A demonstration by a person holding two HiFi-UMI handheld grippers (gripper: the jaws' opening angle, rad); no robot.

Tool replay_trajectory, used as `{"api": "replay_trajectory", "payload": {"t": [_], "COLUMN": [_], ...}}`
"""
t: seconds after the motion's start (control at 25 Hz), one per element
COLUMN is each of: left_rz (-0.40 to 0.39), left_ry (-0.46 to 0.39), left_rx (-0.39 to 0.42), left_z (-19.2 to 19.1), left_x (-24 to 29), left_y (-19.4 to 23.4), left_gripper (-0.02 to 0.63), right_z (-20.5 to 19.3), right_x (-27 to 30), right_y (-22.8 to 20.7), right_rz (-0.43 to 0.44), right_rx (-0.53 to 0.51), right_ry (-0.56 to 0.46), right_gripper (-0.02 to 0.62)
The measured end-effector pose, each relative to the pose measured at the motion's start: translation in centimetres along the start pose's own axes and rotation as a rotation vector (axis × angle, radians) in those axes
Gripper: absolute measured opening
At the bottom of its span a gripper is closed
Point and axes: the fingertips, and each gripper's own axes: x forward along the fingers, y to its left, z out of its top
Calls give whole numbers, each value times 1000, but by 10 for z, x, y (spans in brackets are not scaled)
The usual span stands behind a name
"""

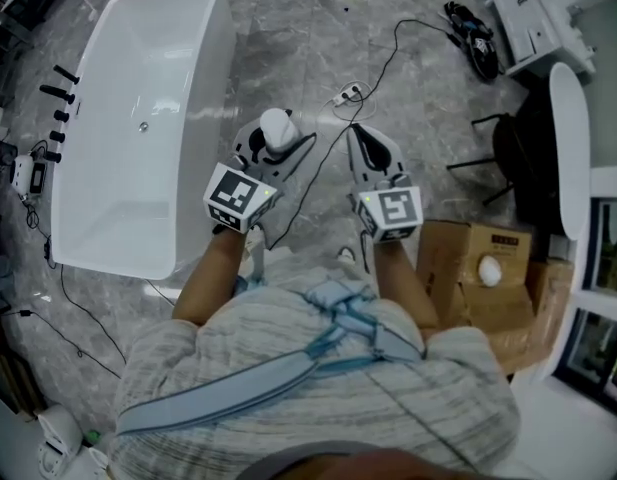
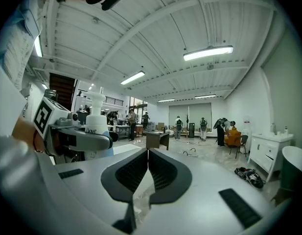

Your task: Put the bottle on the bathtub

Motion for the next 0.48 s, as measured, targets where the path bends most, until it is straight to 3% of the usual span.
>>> {"api": "replay_trajectory", "payload": {"t": [0.48], "left_rz": [-49], "left_ry": [13], "left_rx": [12], "left_z": [-15], "left_x": [-84], "left_y": [94], "left_gripper": [232], "right_z": [12], "right_x": [83], "right_y": [105], "right_rz": [-31], "right_rx": [-4], "right_ry": [11], "right_gripper": [5]}}
